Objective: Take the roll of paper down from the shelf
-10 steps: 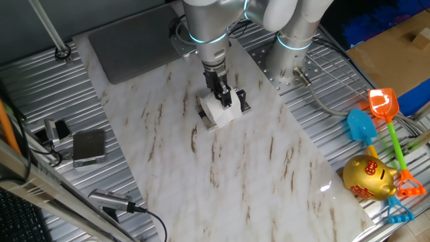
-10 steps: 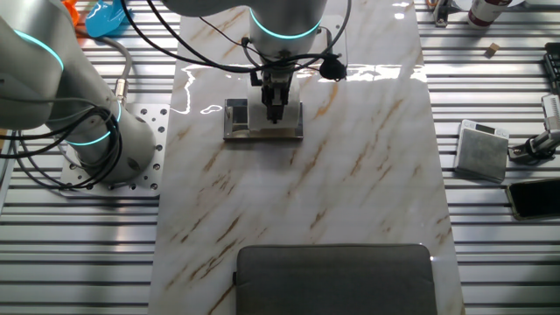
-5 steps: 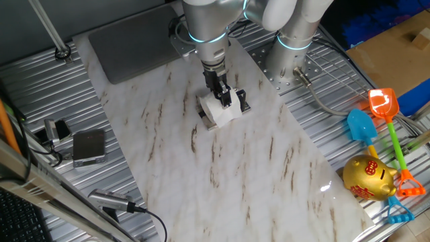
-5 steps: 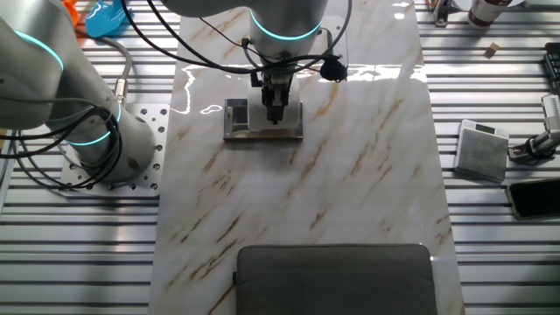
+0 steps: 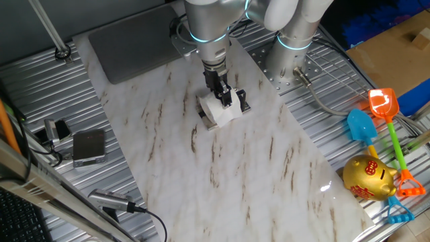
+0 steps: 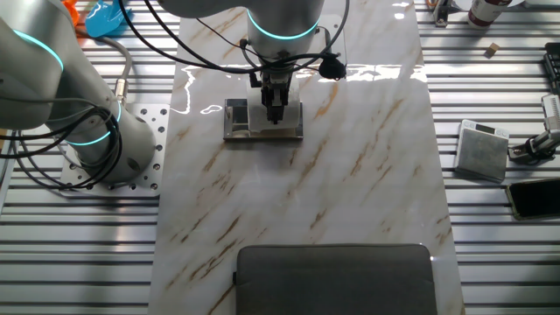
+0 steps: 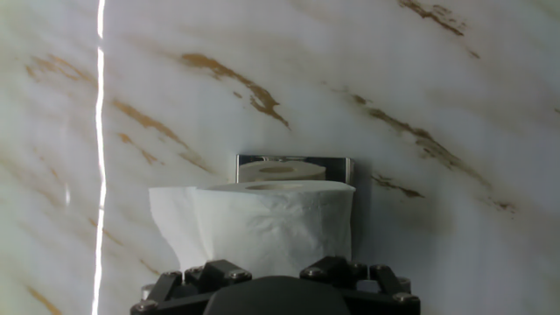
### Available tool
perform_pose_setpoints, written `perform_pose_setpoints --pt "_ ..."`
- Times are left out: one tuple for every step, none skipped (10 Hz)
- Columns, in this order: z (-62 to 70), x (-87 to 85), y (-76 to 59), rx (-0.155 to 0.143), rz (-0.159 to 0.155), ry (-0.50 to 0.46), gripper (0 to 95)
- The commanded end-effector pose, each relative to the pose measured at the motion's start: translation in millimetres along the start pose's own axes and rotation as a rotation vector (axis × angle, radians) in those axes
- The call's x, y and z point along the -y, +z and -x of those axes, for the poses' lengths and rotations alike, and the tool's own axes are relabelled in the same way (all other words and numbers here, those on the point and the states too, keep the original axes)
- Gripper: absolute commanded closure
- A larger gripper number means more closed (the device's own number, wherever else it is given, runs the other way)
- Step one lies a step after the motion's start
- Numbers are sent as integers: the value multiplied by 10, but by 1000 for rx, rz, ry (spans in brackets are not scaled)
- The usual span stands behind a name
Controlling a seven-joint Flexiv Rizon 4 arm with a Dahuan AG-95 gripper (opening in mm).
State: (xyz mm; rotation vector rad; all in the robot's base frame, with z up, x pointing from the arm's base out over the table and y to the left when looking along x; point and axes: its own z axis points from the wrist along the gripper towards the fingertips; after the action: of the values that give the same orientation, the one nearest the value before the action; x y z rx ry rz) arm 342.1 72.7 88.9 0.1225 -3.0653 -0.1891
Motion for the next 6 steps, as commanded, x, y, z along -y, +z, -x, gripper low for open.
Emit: perform_pose_setpoints --pt "3 2 6 0 -1 -11 570" --pt "3 2 6 0 -1 -14 570" --pt "3 2 7 1 -1 -18 380" --pt "4 3 8 3 -1 -24 380" --pt "4 3 9 4 -1 -27 380" --pt "4 4 9 6 -1 -36 380"
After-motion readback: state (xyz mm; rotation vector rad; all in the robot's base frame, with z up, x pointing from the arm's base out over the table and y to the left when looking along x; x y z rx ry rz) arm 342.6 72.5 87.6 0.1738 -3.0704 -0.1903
